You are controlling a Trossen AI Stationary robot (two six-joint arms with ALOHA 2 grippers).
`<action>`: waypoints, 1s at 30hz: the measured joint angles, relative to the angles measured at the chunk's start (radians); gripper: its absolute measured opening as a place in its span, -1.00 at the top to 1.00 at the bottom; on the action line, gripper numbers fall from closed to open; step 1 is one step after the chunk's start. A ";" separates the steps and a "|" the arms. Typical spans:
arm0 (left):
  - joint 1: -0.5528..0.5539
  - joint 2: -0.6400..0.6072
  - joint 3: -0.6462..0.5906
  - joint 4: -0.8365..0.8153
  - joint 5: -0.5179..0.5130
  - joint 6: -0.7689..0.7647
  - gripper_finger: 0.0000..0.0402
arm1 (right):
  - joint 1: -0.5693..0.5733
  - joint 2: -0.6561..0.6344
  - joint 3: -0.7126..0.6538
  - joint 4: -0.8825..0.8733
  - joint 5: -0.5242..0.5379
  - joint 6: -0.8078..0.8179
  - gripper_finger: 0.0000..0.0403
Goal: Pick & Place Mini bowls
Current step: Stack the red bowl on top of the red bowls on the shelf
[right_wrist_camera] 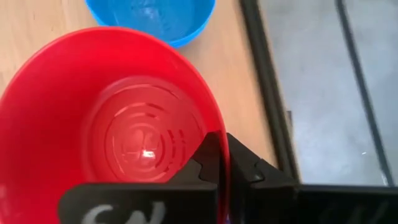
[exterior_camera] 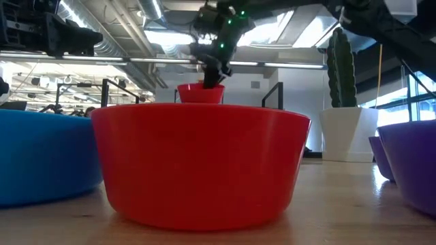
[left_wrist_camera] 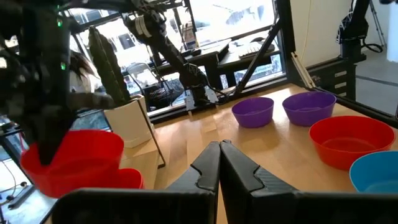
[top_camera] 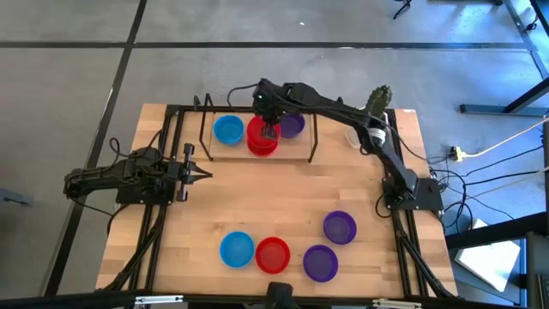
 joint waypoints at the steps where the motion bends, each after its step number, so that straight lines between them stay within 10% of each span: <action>1: 0.000 0.000 0.000 0.000 0.000 0.000 0.98 | -0.002 0.010 0.000 -0.001 -0.007 0.000 0.98; 30: 0.000 0.000 0.000 -0.004 -0.001 0.000 0.98 | -0.018 0.094 -0.014 0.027 -0.079 -0.026 0.80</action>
